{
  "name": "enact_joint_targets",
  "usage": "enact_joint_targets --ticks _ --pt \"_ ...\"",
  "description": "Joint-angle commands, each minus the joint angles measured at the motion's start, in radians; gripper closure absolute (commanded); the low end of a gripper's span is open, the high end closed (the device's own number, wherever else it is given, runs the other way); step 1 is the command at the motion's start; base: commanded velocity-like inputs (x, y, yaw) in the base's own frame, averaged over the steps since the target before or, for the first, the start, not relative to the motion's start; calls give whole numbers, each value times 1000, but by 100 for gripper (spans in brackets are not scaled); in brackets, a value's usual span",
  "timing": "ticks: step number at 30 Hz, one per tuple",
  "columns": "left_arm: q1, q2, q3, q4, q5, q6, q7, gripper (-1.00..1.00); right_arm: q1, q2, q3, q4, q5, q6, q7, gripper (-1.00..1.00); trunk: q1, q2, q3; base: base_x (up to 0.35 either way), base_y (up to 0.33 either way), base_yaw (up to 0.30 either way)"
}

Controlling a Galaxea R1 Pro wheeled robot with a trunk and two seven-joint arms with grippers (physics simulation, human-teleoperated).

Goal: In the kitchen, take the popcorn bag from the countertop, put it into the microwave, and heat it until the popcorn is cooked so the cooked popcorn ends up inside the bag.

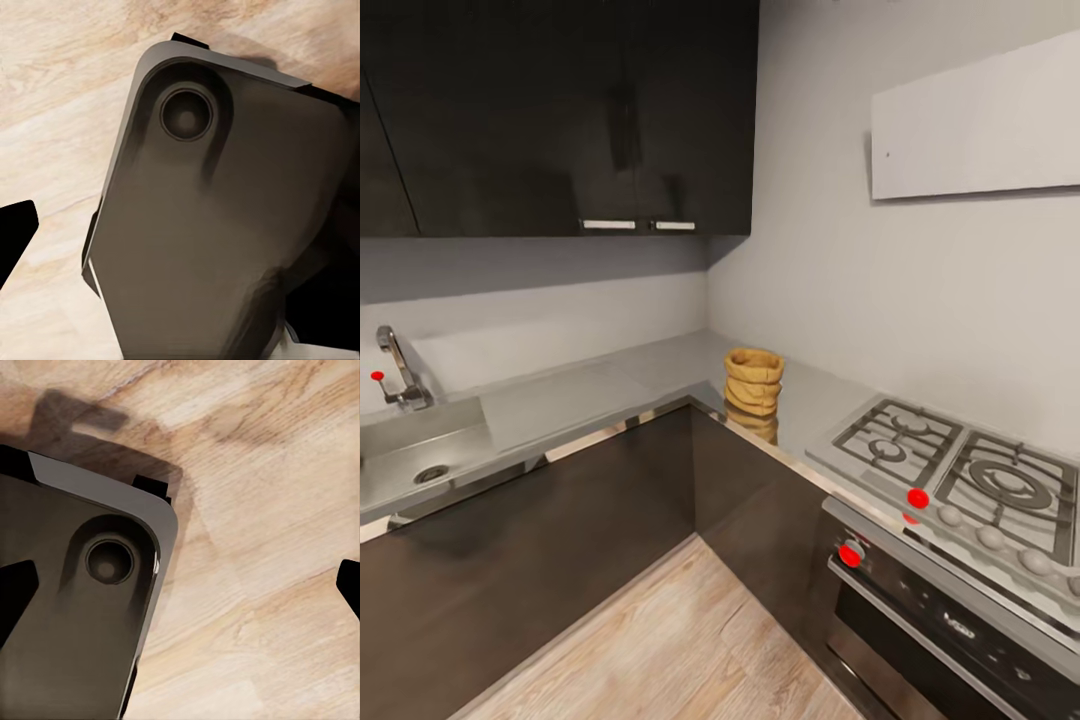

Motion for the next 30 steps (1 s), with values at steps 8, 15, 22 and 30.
enact_joint_targets --ticks 8,15,22,30 --pt "1 0 1 -2 2 -2 1 -100 -1 -1 -8 2 4 -5 3 -100 -31 56 24 0 0 0" --pt "1 0 1 -1 2 -2 1 -100 -1 -1 -8 2 4 -4 3 -100 -58 105 46 0 0 0" --pt "0 -2 1 -1 2 -1 1 -100 -1 -1 -8 2 4 -3 3 -100 -84 154 68 0 0 0" --pt "1 -2 0 -1 2 -2 1 -100 -1 -1 -8 2 4 -3 3 -100 -115 210 93 0 0 0"
